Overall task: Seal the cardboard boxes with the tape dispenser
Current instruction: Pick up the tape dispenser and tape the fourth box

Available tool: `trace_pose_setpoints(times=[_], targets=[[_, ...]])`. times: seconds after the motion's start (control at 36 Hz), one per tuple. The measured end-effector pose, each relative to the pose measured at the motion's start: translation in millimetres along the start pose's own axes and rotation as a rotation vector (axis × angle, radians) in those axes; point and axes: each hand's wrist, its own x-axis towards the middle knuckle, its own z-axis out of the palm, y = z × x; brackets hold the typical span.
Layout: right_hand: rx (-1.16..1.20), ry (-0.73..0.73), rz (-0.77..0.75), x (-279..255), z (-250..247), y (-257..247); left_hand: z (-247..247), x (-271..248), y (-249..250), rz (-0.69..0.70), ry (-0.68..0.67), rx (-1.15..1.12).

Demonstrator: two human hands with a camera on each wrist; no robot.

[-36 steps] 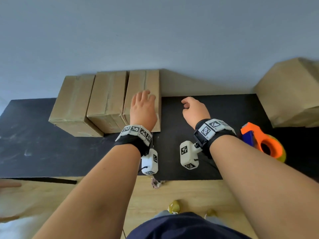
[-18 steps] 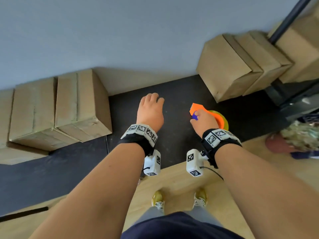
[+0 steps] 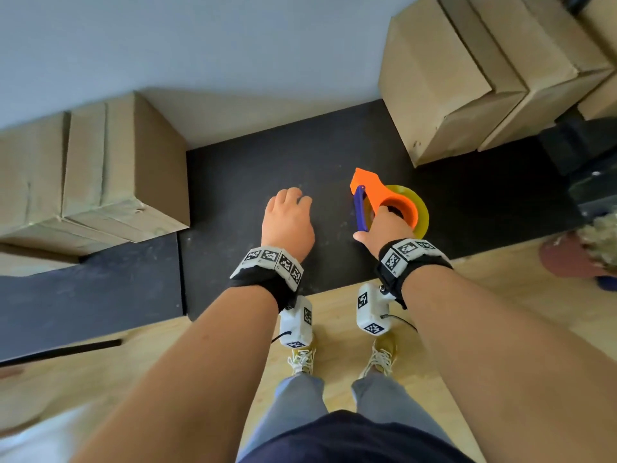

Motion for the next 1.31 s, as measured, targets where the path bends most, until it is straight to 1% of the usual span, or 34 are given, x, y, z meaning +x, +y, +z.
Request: trace_pose_setpoints(times=[0.11,0.19,0.28,0.39,0.44,0.53,0.61,0.67,0.75,0.86,0.97,1.06,1.17,1.31], targets=[[-0.034,-0.023,-0.044,4,-5,5,4,-1,5,-0.055,-0.031,0.005],[-0.002,-0.026,-0.056,4,-13,10,6,-1,12,-0.079,-0.037,0.017],[0.107,0.009,-0.102,-1,-27,15,4,1,23,-0.087,-0.027,0.017],[0.353,0.035,-0.113,-2,-52,24,-4,9,43,-0.09,0.008,0.011],[0.537,-0.007,-0.063,-3,-69,30,-10,14,53,-0.092,0.038,-0.003],[0.764,-0.126,0.032,-8,-88,40,-18,21,70,-0.099,0.082,-0.032],[0.886,-0.241,0.035,0,-89,58,-24,28,86,-0.114,0.102,-0.06],[0.964,-0.291,0.03,4,-89,72,-28,33,96,-0.121,0.103,-0.071],[0.933,-0.247,0.041,-8,-105,84,-33,41,112,-0.12,0.086,-0.081],[0.766,-0.132,0.105,-10,-119,103,-41,56,138,-0.079,0.055,-0.104],[0.723,-0.03,0.149,-4,-132,124,-51,84,164,-0.025,0.024,-0.154],[0.716,0.038,0.192,2,-142,139,-55,110,183,0.038,0.002,-0.15],[0.735,0.106,0.259,9,-154,154,-56,144,207,0.137,-0.038,-0.079],[0.729,0.143,0.32,18,-167,165,-56,181,226,0.179,-0.16,0.034]])
